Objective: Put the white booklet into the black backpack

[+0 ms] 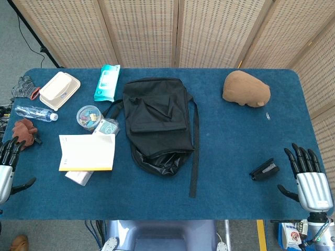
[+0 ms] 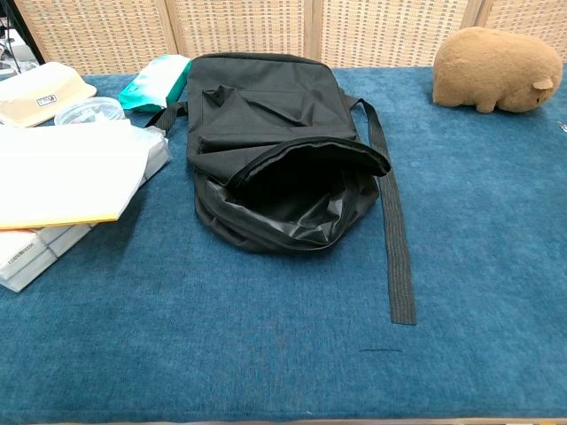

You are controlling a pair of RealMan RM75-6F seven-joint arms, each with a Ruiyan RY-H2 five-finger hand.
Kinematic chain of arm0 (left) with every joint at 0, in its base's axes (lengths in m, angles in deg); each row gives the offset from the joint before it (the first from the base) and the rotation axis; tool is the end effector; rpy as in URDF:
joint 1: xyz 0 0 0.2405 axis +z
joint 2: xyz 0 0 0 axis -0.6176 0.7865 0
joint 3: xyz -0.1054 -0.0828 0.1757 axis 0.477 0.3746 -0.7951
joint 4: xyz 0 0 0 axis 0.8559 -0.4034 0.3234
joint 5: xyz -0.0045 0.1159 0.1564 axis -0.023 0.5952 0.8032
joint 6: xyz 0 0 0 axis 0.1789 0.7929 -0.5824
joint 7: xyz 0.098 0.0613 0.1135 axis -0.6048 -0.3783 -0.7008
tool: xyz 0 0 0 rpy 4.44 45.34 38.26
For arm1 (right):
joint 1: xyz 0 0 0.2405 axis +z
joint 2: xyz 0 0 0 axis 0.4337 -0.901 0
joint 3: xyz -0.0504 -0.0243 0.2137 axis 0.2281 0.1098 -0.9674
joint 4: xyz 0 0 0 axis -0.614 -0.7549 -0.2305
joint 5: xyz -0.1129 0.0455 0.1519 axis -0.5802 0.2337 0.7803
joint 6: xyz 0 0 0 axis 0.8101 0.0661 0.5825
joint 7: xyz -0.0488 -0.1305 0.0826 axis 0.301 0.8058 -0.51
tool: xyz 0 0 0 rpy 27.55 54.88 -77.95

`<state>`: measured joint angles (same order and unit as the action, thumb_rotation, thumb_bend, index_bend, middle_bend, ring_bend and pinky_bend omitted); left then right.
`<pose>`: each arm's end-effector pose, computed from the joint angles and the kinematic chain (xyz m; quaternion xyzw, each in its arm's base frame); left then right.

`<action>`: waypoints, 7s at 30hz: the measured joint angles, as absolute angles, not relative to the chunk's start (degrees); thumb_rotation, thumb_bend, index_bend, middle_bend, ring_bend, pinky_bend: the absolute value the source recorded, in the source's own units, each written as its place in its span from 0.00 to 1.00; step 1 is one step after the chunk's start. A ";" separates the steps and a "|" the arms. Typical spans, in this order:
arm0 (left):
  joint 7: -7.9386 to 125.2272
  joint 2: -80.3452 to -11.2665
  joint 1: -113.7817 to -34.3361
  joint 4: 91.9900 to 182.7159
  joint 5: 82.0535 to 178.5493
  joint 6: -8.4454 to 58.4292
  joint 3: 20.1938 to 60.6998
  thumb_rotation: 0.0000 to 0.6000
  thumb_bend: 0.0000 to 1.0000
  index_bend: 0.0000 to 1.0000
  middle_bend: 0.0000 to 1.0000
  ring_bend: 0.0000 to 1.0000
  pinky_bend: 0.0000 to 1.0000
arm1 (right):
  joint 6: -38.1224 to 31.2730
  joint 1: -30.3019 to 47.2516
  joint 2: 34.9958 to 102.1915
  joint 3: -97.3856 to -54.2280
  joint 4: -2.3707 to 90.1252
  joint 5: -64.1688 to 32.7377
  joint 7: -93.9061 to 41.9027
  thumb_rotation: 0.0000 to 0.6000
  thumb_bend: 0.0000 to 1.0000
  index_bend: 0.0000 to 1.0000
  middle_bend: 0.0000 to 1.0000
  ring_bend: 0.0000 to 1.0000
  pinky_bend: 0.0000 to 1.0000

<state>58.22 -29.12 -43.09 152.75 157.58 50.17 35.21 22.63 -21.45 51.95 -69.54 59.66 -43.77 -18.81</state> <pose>-0.2719 0.1961 0.1616 -0.5989 -0.3402 -0.4058 0.6007 -0.2590 -0.1948 0.1592 0.6104 -0.3131 0.4041 0.6050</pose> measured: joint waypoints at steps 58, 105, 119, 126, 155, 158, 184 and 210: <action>59.27 -29.19 -44.84 151.79 152.74 44.82 36.61 1.00 0.00 0.00 0.00 0.00 0.00 | -17.43 20.70 78.88 -82.49 52.04 -14.35 -3.89 1.00 0.07 0.24 0.24 0.18 0.28; 36.71 -55.26 -58.73 144.67 154.87 31.83 37.72 1.00 0.06 0.03 0.00 0.00 0.16 | -13.42 22.97 77.15 -82.26 50.37 -15.71 -7.53 1.00 0.55 0.61 0.57 0.44 0.51; 40.36 -59.91 -59.74 131.91 159.50 37.43 36.64 1.00 0.39 0.58 0.44 0.40 0.57 | -13.24 23.05 76.49 -81.64 51.04 -15.47 -7.83 1.00 0.55 0.61 0.57 0.44 0.51; 45.16 -60.74 -60.74 125.85 162.28 39.30 35.43 1.00 0.58 0.74 0.58 0.54 0.68 | -13.40 23.30 76.73 -81.50 50.68 -15.24 -8.21 1.00 0.55 0.61 0.57 0.44 0.51; 66.16 -61.78 -66.03 111.03 179.01 58.26 29.82 1.00 0.61 0.80 0.64 0.60 0.72 | -15.96 25.49 74.99 -83.51 50.43 -10.91 -7.61 1.00 0.55 0.61 0.58 0.44 0.51; 68.61 -63.51 -67.34 107.70 180.96 63.17 29.55 1.00 0.61 0.80 0.64 0.60 0.72 | -16.77 25.90 74.13 -84.22 50.85 -9.52 -7.86 1.00 0.55 0.62 0.58 0.44 0.51; 74.19 -74.61 -82.62 92.74 193.30 79.25 25.69 1.00 0.61 0.81 0.65 0.61 0.72 | -27.15 30.90 67.86 -87.66 52.20 0.07 -14.16 1.00 0.57 0.63 0.59 0.44 0.51; 82.60 -81.18 -91.71 73.90 186.64 66.86 22.23 1.00 0.60 0.81 0.65 0.61 0.72 | -34.07 31.89 63.89 -88.52 51.58 -4.42 -28.32 1.00 0.57 0.64 0.60 0.44 0.51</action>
<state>82.60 -81.18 -91.71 73.90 186.64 66.86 22.23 -34.07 31.89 63.89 -88.52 51.58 -4.42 -28.32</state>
